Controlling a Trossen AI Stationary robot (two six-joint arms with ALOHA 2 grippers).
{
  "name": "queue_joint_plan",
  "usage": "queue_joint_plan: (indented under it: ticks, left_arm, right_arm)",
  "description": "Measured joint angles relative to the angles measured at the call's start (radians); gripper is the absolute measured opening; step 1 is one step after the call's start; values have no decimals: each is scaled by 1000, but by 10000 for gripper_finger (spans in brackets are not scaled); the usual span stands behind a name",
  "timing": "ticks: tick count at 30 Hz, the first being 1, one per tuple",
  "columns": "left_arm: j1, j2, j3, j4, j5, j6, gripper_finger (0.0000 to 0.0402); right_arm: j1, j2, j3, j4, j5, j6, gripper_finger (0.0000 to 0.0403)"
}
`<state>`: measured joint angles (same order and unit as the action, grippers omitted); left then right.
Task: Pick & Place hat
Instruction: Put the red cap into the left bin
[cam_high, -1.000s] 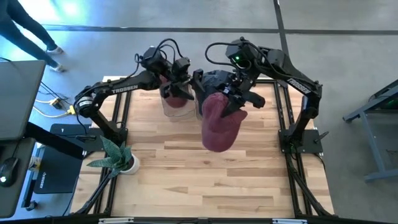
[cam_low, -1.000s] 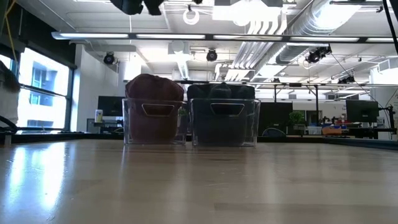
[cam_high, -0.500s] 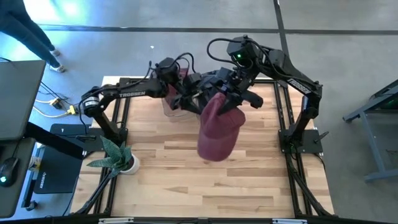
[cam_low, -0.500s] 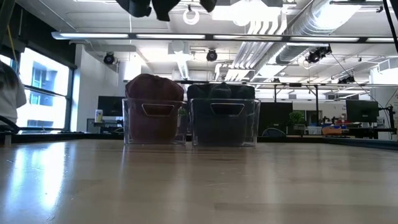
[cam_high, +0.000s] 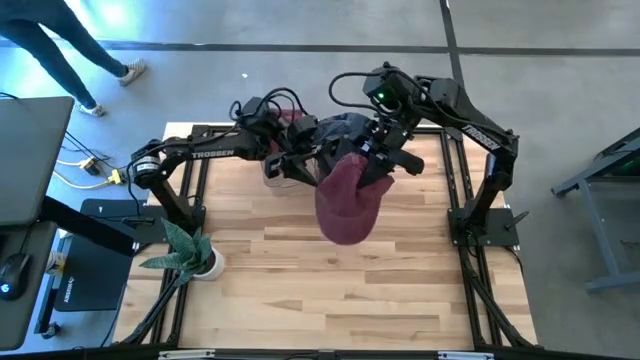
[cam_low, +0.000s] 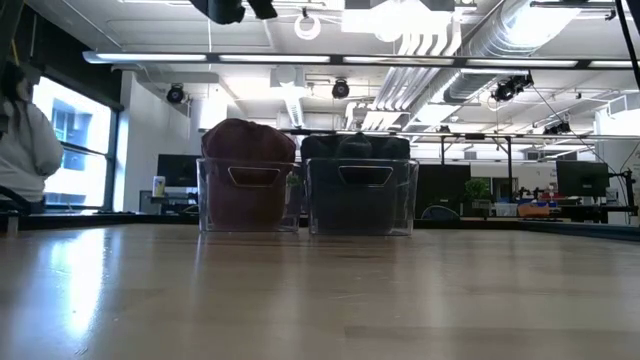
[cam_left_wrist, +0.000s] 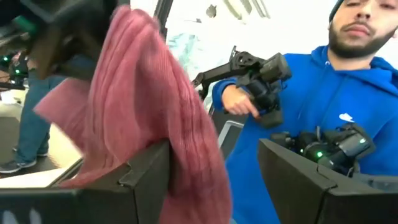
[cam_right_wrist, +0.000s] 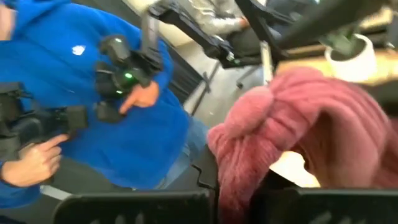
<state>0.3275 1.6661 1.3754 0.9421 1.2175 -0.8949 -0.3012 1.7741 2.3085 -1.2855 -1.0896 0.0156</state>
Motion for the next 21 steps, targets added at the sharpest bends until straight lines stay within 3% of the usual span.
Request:
queue_joint_plan:
  ticks: [6,10,17,21]
  left_arm:
    - [0,0,47,-26,7,-24,231]
    - [0,0,92,-186,16,64,221]
    - [18,0,158,-494,65,349,152]
    - [66,0,202,-584,147,401,119]
  right_arm:
    - [0,0,0,-121,125,-74,2]
    - [1,-1,0,-159,153,-86,4]
    - [1,-2,0,-184,189,-107,3]
    - [14,-2,0,-211,234,-131,2]
